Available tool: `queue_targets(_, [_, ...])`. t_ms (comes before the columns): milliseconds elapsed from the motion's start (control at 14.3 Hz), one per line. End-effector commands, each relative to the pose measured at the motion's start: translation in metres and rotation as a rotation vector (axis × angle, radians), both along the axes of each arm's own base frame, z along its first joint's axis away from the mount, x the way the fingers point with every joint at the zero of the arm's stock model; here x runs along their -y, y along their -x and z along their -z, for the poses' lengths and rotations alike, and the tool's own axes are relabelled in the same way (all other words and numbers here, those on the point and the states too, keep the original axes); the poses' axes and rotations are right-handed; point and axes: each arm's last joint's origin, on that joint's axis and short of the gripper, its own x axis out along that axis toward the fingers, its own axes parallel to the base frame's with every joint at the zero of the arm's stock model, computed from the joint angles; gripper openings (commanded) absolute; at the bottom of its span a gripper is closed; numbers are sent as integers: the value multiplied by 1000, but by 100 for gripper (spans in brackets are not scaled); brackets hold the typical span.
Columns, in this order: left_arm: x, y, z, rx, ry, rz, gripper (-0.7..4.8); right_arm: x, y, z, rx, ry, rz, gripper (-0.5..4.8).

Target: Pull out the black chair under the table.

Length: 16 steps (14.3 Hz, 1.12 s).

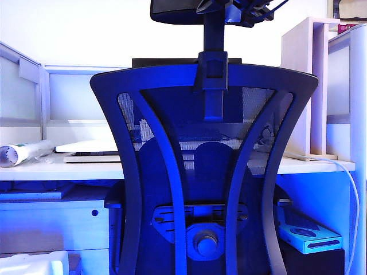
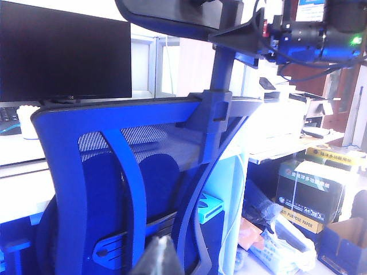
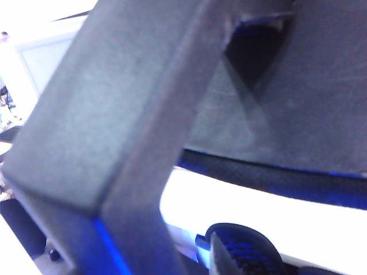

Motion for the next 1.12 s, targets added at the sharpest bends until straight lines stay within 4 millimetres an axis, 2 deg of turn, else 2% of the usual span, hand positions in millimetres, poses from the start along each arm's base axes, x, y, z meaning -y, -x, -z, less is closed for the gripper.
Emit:
queue_targets(70, [0,0,-1,13,-1,0,-5,6,18,-21,-27,-77,-17,-6])
queue_targets(280, [1,2,-4,42,-10,34,-5,14,36,-37,-25,-64,-17,-6])
queue_targets(701, [2,11,-21,237,-3,121,-5,21,68,-55,-54,-52,-38,-6])
queue_targets(771, [3,12,-22,249,-12,140,-5,19,77,-60,-54,-51,-53,-6])
queue_targets(1122, [3,12,-22,234,4,146,-5,38,116,-80,-60,-50,-54,-6])
